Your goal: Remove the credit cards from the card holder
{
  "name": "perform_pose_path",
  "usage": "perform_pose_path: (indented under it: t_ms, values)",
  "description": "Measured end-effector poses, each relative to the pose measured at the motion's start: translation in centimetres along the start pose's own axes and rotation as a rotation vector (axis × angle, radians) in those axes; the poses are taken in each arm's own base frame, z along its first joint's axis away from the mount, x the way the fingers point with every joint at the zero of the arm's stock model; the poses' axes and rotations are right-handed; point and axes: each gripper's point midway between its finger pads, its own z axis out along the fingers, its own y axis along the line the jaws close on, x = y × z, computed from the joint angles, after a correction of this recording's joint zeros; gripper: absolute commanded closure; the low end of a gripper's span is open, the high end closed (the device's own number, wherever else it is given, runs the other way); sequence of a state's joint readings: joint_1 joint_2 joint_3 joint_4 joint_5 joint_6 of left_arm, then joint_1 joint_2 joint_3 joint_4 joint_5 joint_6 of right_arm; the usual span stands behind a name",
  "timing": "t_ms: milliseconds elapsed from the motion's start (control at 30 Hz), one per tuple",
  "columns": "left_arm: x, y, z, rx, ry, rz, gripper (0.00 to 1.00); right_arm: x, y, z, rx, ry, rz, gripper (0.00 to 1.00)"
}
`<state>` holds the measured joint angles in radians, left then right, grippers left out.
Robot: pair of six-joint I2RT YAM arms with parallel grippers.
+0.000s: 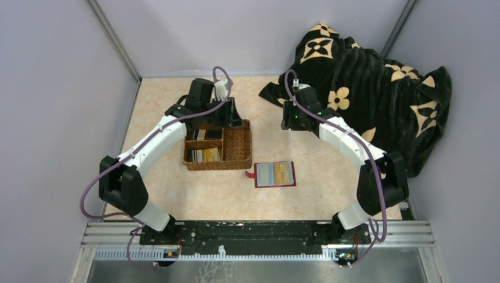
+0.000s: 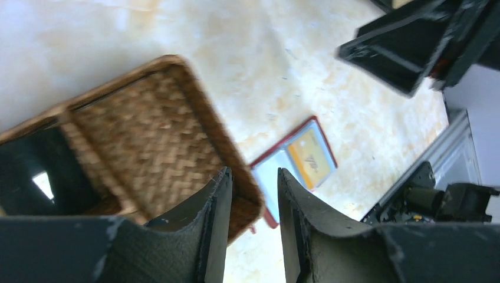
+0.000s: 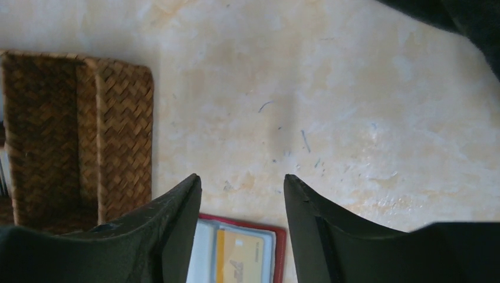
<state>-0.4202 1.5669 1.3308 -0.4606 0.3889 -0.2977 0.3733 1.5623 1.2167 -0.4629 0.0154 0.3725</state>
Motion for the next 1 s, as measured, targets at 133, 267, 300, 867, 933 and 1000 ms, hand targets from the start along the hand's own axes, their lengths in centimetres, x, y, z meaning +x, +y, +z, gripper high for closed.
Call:
perform_pose_path:
  t_ms: [133,267,300,867,933,1000]
  values:
    - [1.4,-4.3,1.3,0.091,-0.015,0.068,0.59,1.9,1.7,-1.8,-0.029,-0.023,-0.085,0.33]
    - [4.2,-4.3,2.3,0.094,-0.015,0.055,0.60,4.9,0.5,-3.1,0.008,-0.010,-0.123,0.32]
    - [4.7,-4.1,2.6,0.087,-0.013,0.049,0.60,5.7,0.1,-3.2,0.021,-0.004,-0.127,0.32]
    - [16.5,-15.6,7.2,0.321,0.044,0.086,0.62,18.2,-4.4,-4.2,0.010,0.049,-0.014,0.85]
    - [18.9,-14.9,8.3,0.303,0.095,0.058,0.62,18.6,-4.5,-4.2,0.009,0.053,-0.004,0.99]
    - [20.3,-13.9,9.1,0.278,0.127,0.034,0.63,18.5,-4.3,-4.1,0.000,0.048,-0.005,1.00]
